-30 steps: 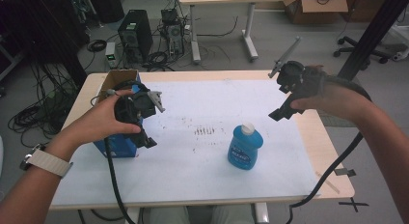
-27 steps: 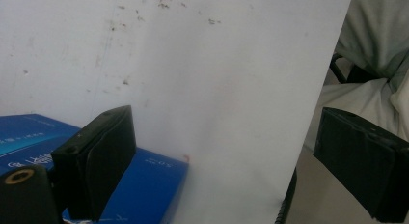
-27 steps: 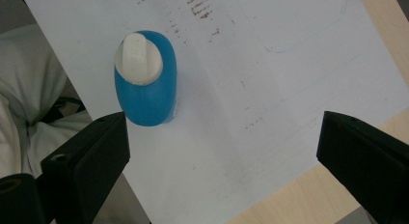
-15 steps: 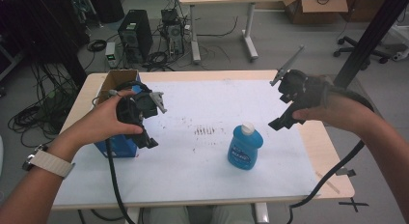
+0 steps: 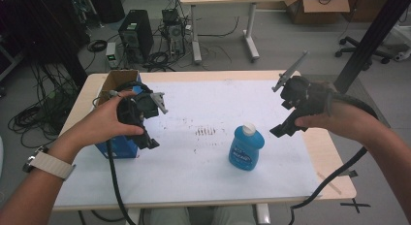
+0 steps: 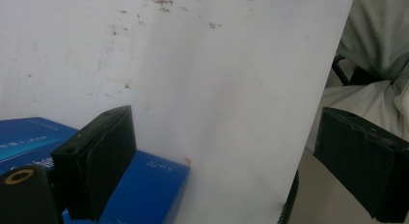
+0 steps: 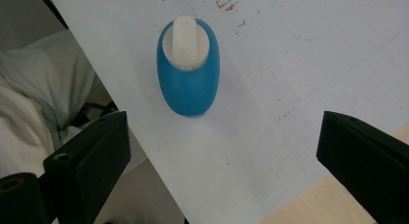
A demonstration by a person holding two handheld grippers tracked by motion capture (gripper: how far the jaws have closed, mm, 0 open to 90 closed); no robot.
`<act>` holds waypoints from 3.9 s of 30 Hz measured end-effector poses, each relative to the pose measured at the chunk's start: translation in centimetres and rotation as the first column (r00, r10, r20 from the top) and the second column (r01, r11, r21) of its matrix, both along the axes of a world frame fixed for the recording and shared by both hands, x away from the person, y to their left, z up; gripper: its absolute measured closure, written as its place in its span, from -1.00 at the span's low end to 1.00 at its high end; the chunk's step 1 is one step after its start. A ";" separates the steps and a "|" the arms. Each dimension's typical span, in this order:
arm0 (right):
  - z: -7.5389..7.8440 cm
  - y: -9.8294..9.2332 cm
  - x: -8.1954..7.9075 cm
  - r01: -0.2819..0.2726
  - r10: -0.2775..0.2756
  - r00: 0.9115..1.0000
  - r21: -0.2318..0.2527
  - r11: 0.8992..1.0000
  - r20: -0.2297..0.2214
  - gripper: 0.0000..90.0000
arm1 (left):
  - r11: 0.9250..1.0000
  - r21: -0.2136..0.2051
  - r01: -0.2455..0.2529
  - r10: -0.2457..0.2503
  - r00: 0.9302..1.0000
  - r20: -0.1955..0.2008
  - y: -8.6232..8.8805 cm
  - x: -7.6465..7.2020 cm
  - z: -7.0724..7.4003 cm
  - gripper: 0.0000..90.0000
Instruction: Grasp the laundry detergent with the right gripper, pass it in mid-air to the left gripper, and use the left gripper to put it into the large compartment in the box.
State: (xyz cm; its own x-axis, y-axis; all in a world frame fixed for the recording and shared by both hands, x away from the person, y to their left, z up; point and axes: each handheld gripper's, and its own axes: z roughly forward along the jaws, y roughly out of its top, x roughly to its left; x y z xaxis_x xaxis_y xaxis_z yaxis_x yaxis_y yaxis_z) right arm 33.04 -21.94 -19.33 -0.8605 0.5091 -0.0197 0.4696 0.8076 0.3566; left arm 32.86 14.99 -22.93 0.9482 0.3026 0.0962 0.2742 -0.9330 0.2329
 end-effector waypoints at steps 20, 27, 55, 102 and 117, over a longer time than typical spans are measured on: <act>-1.7 -0.3 -1.3 0.017 -0.017 0.999 0.018 1.000 -0.036 -0.89 | 1.000 -0.001 0.006 -0.006 1.000 0.004 -0.3 0.0 0.0 -0.82; -2.7 -0.4 -1.4 0.016 -0.015 0.999 0.024 1.000 -0.044 -0.89 | 1.000 -0.004 0.005 -0.005 1.000 0.007 -0.3 0.0 0.0 -0.82; -5.8 -0.8 -1.7 0.015 -0.014 1.000 0.052 0.999 -0.024 -0.89 | 1.000 -0.015 0.006 -0.006 1.000 -0.001 -0.2 0.0 -0.3 -0.82; -10.8 -0.6 -1.9 0.024 -0.022 1.000 0.083 0.996 -0.022 -0.89 | 1.000 -0.013 0.008 -0.008 1.000 -0.005 -0.3 0.1 -0.9 -0.82; -11.8 -0.7 -1.9 0.020 -0.020 1.000 0.110 0.994 0.000 -0.89 | 1.000 -0.014 0.007 -0.007 1.000 -0.007 -0.4 0.2 -1.0 -0.82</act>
